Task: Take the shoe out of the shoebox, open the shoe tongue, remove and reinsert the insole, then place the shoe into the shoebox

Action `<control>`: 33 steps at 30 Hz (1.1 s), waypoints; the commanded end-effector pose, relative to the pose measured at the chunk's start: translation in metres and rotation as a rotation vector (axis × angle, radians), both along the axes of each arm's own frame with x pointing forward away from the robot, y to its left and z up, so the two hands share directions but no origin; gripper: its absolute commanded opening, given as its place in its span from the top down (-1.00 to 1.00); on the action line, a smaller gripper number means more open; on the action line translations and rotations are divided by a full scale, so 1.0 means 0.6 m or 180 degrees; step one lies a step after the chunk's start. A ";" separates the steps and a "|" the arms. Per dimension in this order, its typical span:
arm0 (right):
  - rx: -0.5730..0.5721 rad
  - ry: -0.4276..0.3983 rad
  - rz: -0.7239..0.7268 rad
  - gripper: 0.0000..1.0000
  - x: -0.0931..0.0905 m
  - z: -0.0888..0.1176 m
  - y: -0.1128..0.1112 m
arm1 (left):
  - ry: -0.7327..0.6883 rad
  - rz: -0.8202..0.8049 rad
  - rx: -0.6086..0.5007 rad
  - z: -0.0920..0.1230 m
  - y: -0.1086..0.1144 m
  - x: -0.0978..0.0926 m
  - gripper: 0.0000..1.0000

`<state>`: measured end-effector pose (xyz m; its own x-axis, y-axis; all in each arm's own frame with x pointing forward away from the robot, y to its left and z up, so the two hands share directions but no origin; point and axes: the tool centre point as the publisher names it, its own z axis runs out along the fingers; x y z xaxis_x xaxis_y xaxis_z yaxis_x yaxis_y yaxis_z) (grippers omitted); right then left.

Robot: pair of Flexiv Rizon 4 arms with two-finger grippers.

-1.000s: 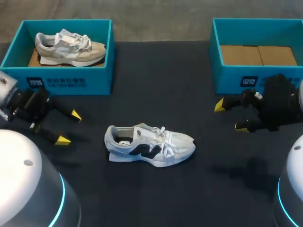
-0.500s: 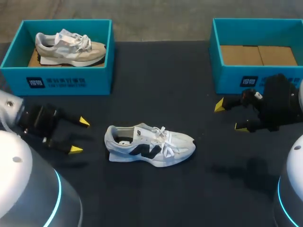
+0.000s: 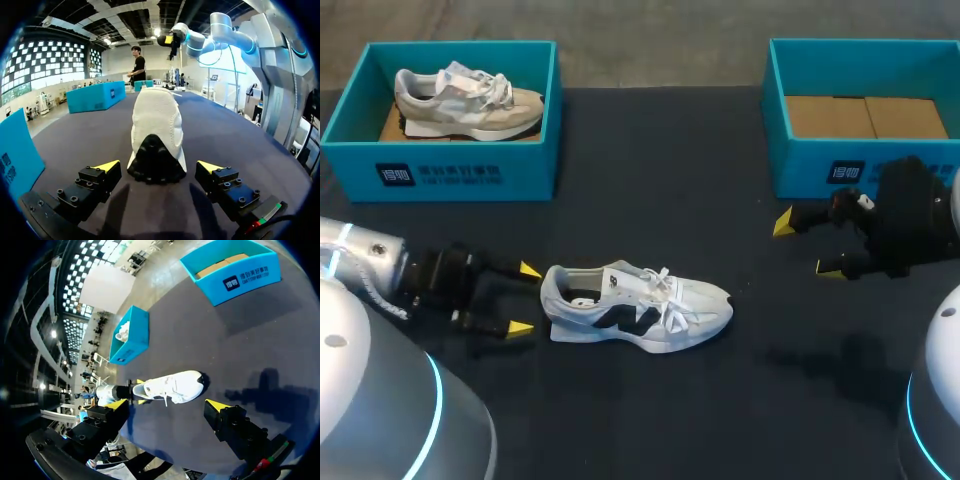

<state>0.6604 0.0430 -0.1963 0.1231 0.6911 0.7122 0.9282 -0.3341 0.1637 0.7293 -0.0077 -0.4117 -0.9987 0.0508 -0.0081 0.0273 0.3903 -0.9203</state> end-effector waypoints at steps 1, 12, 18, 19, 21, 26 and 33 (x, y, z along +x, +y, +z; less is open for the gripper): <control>-0.0009 -0.0004 -0.0013 -1.00 -0.002 -0.001 0.002 | 0.0020 -0.0010 0.0003 -0.010 -0.019 0.009 -1.00; -0.0009 -0.0004 -0.0013 -1.00 -0.002 -0.001 0.002 | 0.0080 -0.0008 -0.0025 -0.009 -0.053 0.006 -1.00; -0.0009 -0.0004 -0.0013 -1.00 -0.002 -0.001 0.002 | 0.0099 -0.0027 -0.0045 -0.008 -0.073 0.001 -1.00; -0.0009 -0.0004 -0.0013 -1.00 -0.002 -0.001 0.002 | 0.0102 -0.0031 -0.0050 -0.008 -0.076 0.000 -1.00; -0.0009 -0.0004 -0.0013 -1.00 -0.002 -0.001 0.002 | 0.0110 -0.0030 -0.0057 -0.008 -0.082 -0.001 -1.00; -0.0009 -0.0004 -0.0013 -1.00 -0.002 -0.001 0.002 | 0.0110 -0.0042 -0.0063 -0.009 -0.096 -0.002 -1.00; -0.0009 -0.0004 -0.0013 -1.00 -0.002 -0.001 0.002 | 0.0127 -0.0052 -0.0049 -0.015 -0.108 0.000 0.36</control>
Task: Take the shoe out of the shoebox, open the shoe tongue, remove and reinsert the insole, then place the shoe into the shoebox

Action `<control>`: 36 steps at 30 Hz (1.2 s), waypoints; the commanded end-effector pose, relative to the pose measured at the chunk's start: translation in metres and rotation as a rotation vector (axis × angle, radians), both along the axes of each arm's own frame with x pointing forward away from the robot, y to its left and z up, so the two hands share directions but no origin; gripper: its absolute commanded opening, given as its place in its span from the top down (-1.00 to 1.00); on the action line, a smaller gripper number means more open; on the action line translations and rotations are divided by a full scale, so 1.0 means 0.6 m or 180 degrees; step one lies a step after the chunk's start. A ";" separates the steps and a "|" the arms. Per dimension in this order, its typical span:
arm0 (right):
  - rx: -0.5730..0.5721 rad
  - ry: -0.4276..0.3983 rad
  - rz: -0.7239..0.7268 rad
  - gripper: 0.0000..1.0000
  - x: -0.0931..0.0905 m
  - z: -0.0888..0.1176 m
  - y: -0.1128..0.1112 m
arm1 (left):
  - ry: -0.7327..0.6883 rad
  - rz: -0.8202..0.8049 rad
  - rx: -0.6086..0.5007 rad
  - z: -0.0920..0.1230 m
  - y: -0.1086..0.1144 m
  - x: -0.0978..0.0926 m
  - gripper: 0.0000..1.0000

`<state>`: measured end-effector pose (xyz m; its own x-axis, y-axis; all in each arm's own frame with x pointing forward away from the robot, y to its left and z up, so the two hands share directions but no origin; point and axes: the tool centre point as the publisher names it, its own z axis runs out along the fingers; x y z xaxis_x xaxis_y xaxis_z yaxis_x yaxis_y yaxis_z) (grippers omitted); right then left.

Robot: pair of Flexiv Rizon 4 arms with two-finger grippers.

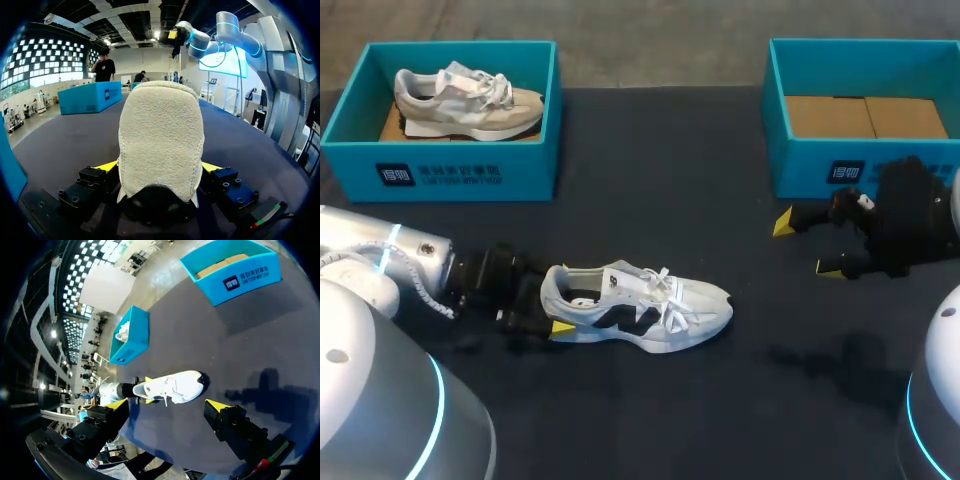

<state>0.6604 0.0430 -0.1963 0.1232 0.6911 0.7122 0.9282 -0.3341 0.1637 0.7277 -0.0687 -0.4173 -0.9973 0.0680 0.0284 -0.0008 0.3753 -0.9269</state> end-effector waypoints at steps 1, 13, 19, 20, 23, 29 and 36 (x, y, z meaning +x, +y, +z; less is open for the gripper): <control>-0.0009 -0.0004 -0.0012 -1.00 -0.003 -0.001 0.002 | 0.0018 -0.0002 0.0015 -0.007 -0.006 0.002 0.43; -0.0009 -0.0004 -0.0012 -1.00 -0.003 -0.001 0.002 | 0.0078 -0.0039 0.0061 -0.015 -0.001 -0.010 1.00; -0.0009 -0.0004 -0.0012 -1.00 -0.003 -0.001 0.002 | 0.0078 -0.0039 0.0061 -0.015 -0.001 -0.010 1.00; -0.0009 -0.0004 -0.0012 -1.00 -0.003 -0.001 0.002 | 0.0078 -0.0039 0.0061 -0.015 -0.001 -0.010 1.00; -0.0009 -0.0004 -0.0012 -1.00 -0.003 -0.001 0.002 | 0.0078 -0.0039 0.0061 -0.015 -0.001 -0.010 1.00; -0.0009 -0.0004 -0.0012 -1.00 -0.003 -0.001 0.002 | 0.0078 -0.0039 0.0061 -0.015 -0.001 -0.010 1.00; -0.0053 0.0008 0.0014 -1.00 0.001 0.001 0.012 | 0.0078 -0.0039 0.0061 -0.015 -0.001 -0.010 1.00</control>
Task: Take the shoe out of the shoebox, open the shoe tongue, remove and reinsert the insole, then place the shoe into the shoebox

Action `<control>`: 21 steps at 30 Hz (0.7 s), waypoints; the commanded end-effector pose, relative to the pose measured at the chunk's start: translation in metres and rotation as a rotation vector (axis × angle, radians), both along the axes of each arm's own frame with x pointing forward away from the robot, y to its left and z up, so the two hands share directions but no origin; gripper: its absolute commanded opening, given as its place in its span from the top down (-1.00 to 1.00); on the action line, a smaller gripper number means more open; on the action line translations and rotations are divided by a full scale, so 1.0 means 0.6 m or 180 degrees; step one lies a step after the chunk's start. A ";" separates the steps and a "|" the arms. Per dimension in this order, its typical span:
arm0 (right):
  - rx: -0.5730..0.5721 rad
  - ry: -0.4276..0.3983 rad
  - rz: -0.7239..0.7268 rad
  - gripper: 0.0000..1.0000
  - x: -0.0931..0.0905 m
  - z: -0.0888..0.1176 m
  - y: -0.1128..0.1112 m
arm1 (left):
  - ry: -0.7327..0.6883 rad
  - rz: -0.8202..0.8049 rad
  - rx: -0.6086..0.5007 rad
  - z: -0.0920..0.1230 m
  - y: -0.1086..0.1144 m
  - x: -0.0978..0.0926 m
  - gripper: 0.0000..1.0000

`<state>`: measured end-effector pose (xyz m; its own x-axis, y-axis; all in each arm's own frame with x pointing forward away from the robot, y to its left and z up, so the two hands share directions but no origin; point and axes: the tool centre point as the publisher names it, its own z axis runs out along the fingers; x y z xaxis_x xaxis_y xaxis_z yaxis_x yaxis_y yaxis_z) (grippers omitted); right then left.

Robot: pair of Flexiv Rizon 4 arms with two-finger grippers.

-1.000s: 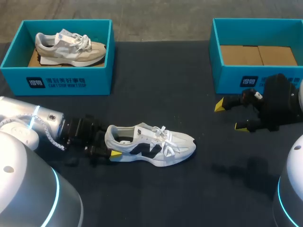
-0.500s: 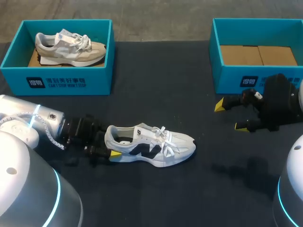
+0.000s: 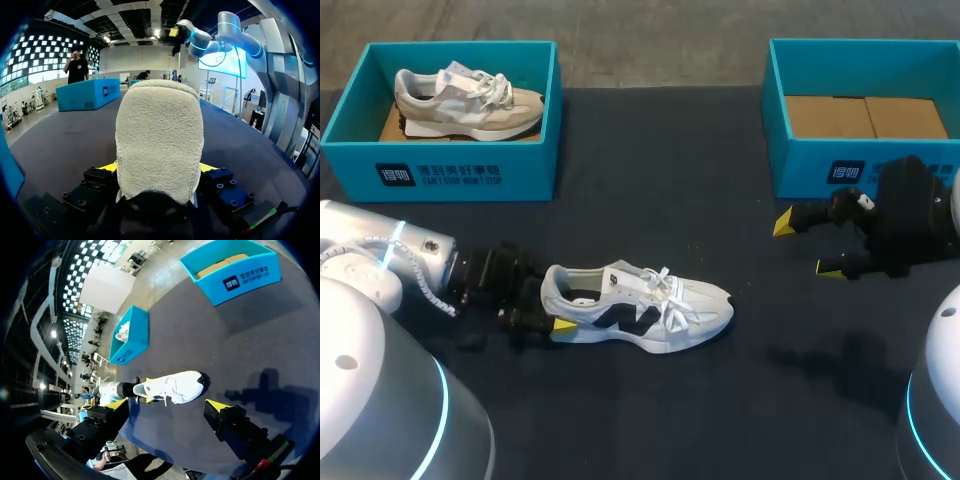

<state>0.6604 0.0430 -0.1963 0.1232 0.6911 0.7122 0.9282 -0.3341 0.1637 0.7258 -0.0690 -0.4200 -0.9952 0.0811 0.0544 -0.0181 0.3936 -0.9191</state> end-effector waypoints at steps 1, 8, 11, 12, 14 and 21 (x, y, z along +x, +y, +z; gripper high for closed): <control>-0.0079 0.0007 0.0049 -1.00 0.005 0.002 0.022 | -0.0001 0.0006 -0.0002 -0.010 -0.001 -0.007 1.00; -0.0636 0.0129 0.0121 -1.00 0.033 0.002 0.087 | -0.0001 0.0006 -0.0002 -0.010 -0.001 -0.007 1.00; -0.0782 0.0169 0.0133 -1.00 0.044 -0.002 0.118 | -0.0001 0.0006 -0.0002 -0.010 -0.001 -0.007 1.00; -0.0838 0.0190 0.0102 -1.00 0.047 -0.003 0.129 | -0.0001 0.0006 -0.0002 -0.010 -0.001 -0.007 1.00; -0.0958 0.0205 0.0107 -1.00 0.050 -0.003 0.154 | -0.0001 0.0006 -0.0002 -0.010 -0.001 -0.007 1.00; -0.1463 0.0378 0.0248 -1.00 0.065 -0.025 0.233 | -0.0001 0.0006 -0.0002 -0.010 -0.001 -0.007 1.00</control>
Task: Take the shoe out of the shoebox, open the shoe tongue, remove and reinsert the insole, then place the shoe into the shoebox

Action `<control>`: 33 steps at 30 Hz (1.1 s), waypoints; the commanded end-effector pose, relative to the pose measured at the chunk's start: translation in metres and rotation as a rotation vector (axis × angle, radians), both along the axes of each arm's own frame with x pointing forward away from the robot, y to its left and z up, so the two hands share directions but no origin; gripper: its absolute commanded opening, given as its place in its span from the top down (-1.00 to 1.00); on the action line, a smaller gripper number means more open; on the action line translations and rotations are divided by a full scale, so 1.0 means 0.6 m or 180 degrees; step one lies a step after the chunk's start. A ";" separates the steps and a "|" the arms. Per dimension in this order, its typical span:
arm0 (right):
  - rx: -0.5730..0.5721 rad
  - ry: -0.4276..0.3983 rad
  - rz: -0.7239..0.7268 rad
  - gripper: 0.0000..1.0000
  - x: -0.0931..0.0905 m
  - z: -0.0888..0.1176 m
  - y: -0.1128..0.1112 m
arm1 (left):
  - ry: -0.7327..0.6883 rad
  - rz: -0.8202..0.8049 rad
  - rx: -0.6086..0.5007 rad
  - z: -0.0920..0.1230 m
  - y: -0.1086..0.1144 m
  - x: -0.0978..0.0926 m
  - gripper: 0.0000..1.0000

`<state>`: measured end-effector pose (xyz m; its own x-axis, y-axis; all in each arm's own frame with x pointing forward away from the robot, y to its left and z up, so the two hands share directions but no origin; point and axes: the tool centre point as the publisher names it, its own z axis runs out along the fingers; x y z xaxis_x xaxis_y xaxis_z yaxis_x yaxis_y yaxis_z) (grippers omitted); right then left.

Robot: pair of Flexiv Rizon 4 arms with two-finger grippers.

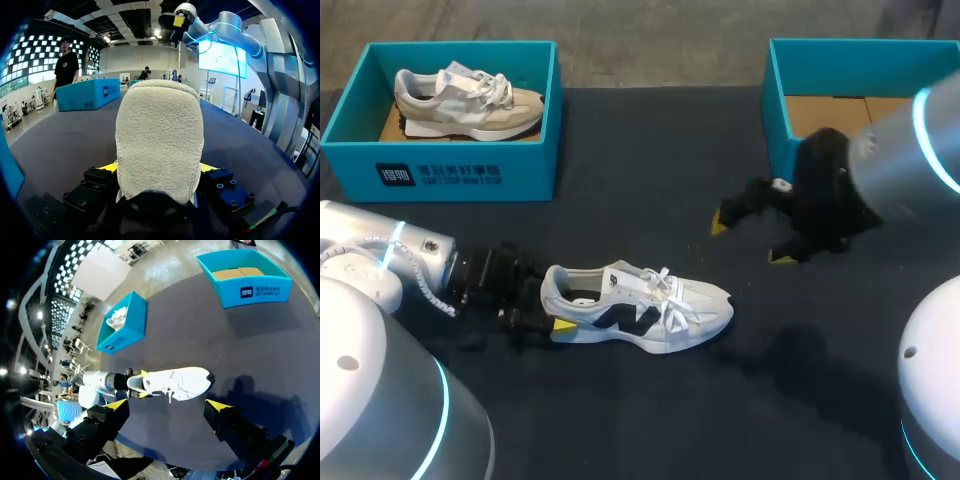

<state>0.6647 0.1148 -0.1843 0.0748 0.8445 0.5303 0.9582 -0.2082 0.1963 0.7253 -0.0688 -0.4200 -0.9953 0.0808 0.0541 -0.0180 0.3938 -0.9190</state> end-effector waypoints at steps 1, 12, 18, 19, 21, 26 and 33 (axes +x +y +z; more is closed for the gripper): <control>-0.0816 0.0265 -0.0038 -1.00 0.059 -0.051 0.124 | 0.0000 0.0005 -0.0002 -0.010 -0.001 -0.006 1.00; -0.1375 0.0448 -0.0118 -1.00 0.052 -0.108 0.185 | 0.0000 0.0005 -0.0002 -0.010 -0.001 -0.006 1.00; -0.1373 0.0449 -0.0121 -1.00 0.050 -0.112 0.186 | 0.0000 0.0005 -0.0002 -0.010 -0.001 -0.006 1.00; -0.1373 0.0449 -0.0121 -1.00 0.050 -0.112 0.186 | 0.0000 0.0005 -0.0002 -0.010 -0.001 -0.006 1.00; -0.1373 0.0449 -0.0121 -1.00 0.050 -0.112 0.186 | 0.0000 0.0005 -0.0002 -0.010 -0.001 -0.006 1.00; -0.1373 0.0449 -0.0121 -1.00 0.050 -0.112 0.186 | 0.0000 0.0005 -0.0002 -0.010 -0.001 -0.006 1.00; -0.1373 0.0449 -0.0121 -1.00 0.050 -0.112 0.186 | 0.0000 0.0005 -0.0002 -0.010 -0.001 -0.006 1.00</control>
